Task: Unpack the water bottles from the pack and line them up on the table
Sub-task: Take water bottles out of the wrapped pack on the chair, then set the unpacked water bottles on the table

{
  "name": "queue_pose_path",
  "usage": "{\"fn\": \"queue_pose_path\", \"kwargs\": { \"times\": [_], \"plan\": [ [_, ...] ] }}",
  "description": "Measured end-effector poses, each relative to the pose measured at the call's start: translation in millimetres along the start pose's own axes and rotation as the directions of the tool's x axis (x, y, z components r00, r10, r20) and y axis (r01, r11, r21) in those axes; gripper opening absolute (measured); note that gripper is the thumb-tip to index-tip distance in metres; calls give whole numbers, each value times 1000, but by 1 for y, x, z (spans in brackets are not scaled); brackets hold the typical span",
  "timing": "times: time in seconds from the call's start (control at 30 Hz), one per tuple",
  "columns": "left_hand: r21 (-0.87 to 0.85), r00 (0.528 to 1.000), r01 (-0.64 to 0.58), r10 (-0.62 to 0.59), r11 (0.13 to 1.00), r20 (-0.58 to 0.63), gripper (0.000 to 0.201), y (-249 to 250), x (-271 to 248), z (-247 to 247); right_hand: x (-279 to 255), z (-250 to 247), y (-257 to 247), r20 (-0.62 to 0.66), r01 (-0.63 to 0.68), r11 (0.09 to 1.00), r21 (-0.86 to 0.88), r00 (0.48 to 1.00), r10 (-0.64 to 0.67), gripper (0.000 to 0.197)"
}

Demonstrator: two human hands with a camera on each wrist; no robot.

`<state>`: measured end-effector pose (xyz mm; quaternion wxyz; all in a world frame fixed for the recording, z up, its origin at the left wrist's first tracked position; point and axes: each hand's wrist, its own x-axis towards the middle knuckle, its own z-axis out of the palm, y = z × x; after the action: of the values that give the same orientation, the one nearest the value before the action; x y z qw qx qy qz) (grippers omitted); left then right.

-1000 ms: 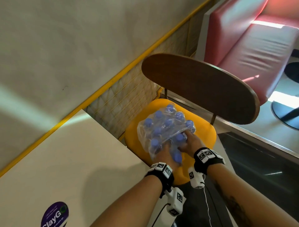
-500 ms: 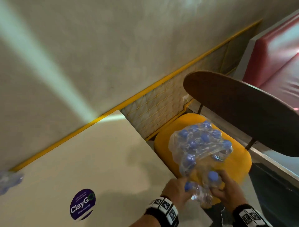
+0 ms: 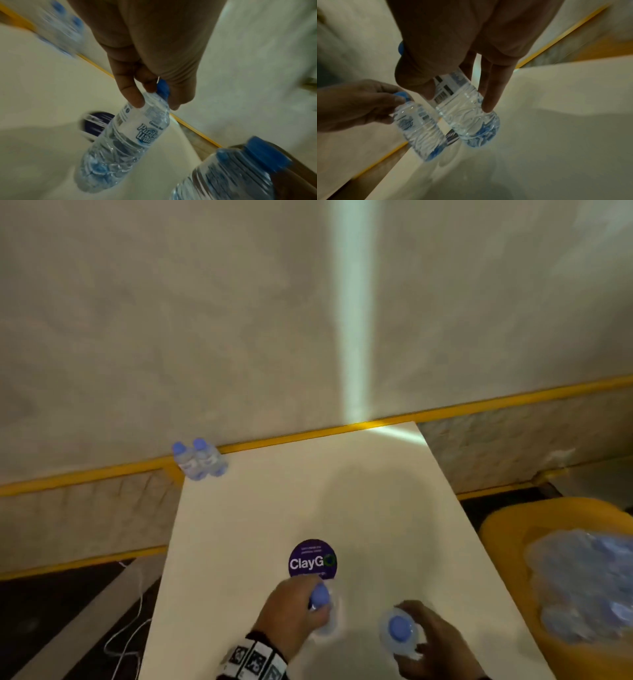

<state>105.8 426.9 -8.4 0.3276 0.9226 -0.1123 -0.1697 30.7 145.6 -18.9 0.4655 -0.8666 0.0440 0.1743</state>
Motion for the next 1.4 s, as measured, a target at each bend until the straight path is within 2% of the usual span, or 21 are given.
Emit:
{"fn": "queue_pose_path", "kwargs": {
  "times": [0.1, 0.2, 0.33, 0.57, 0.73, 0.8, 0.87, 0.93, 1.0, 1.03, 1.07, 1.13, 1.2, 1.23, 1.27, 1.33, 1.4],
  "plan": [
    [-55, 981, 132, -138, 990, -136, 13, -64, -27, -30, 44, 55, -41, 257, 65, 991, -113, 966, -34, 57],
    [-93, 935, 239, -255, 966, -246, 18, -118, -46, -55, 81, 110, -79, 358, 153, 975, -160, 930, -87, 51],
    [-87, 889, 303, -315, 949, -333, 18, -159, -51, -85, 125, 164, -132, 377, 246, 951, -188, 912, -161, 48],
    [-105, 895, 312, -329, 944, -301, 20, -168, -39, -104, 168, 214, -163, 294, 251, 947, -202, 938, -185, 52],
    [-93, 905, 316, -330, 944, -268, 20, -168, -38, -104, 168, 218, -154, 265, 190, 961, -202, 955, -133, 57],
    [-91, 904, 334, -346, 938, -253, 24, -168, -39, -106, 164, 214, -145, 271, 144, 962, -230, 959, -79, 77],
    [-108, 883, 387, -402, 916, -242, 46, -164, -41, -107, 156, 201, -132, 257, 95, 959, -266, 966, -24, 97],
    [-122, 831, 448, -463, 886, -308, 70, -150, -47, -103, 139, 177, -117, 246, 62, 966, -249, 969, 1, 92],
    [-106, 794, 422, -423, 900, -436, 64, -126, -52, -94, 112, 141, -99, 234, 36, 978, -207, 972, 13, 76],
    [-97, 798, 377, -376, 921, -471, 56, -110, -53, -88, 96, 120, -87, 212, 32, 980, -198, 977, 11, 66],
    [-88, 821, 316, -318, 945, -474, 47, -89, -52, -81, 78, 96, -73, 183, 22, 978, -206, 983, 17, 55],
    [-54, 908, 191, -197, 980, -370, 29, -47, -40, -60, 39, 47, -41, 127, -24, 977, -213, 990, 53, 35],
    [-5, 988, 37, -37, 999, -149, 19, 0, -21, -31, 3, -4, -3, 76, -111, 978, -174, 989, 126, 21],
    [-6, 999, -43, 43, 999, -24, 18, 27, -10, -14, -15, -29, 16, 37, -165, 974, -152, 984, 172, 15],
    [-35, 989, -109, 111, 993, 97, 18, 55, -1, 5, -33, -52, 35, -20, -221, 966, -133, 975, 221, 11],
    [-78, 930, -190, 205, 979, 305, 24, 112, 13, 44, -69, -92, 71, -193, -329, 942, -71, 931, 311, 15],
    [-66, 844, -253, 253, 965, 473, 32, 164, 24, 90, -102, -124, 100, -382, -430, 902, 24, 830, 406, 17]
  ]
}}
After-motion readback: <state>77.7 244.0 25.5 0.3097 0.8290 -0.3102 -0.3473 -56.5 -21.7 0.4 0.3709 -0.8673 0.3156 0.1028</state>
